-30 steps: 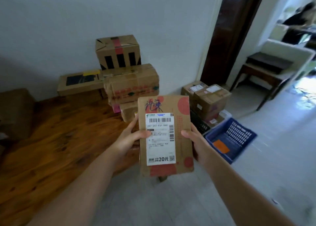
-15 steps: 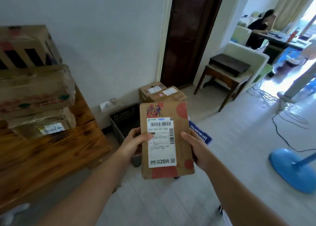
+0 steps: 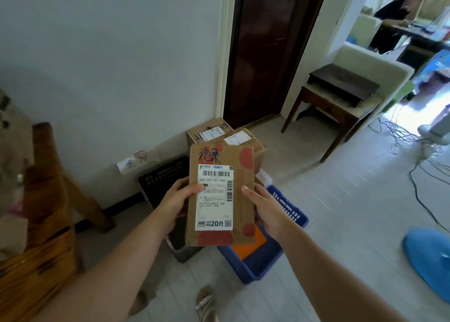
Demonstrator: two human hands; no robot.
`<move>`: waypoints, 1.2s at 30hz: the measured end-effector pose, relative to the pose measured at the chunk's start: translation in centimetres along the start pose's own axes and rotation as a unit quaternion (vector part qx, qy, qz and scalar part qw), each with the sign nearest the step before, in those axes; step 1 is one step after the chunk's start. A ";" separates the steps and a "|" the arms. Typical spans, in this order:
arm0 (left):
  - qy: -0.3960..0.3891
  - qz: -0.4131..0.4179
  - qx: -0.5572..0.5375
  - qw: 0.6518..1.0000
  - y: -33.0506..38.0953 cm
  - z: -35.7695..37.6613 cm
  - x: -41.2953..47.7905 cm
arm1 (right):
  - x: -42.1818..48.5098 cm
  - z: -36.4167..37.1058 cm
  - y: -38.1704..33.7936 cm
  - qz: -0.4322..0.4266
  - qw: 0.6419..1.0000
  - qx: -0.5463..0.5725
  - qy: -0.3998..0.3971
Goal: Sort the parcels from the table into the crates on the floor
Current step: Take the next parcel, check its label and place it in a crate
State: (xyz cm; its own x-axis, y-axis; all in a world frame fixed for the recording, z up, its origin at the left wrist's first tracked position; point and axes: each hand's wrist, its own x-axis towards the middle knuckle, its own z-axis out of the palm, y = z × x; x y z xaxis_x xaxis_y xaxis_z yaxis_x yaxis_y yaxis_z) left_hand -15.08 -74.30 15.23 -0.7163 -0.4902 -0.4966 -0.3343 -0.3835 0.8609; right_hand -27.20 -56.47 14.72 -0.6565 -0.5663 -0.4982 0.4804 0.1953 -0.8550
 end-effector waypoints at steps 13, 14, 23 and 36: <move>0.012 -0.003 -0.039 0.999 7.1 6.3 15.6 | 14.9 -6.6 -9.6 0.018 1.000 -0.015 0.007; 0.016 -0.003 -0.047 0.999 7.3 7.1 16.3 | 15.8 -7.3 -10.0 0.020 1.000 -0.017 -0.005; 0.102 0.029 -0.116 0.988 8.2 16.1 21.4 | 23.9 -15.6 -14.8 0.052 0.988 -0.056 -0.134; 0.207 0.027 -0.268 0.940 9.2 13.0 32.1 | 37.0 -10.0 -18.3 -0.023 0.966 -0.253 -0.049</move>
State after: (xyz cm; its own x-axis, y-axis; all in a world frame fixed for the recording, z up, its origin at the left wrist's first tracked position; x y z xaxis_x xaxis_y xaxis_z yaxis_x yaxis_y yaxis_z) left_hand -49.07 -83.34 8.64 -0.3859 -0.7411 -0.5494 0.1322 -0.6338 0.7621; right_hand -66.10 -73.06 10.47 -0.6008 -0.6510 -0.4639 0.0914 0.5206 -0.8489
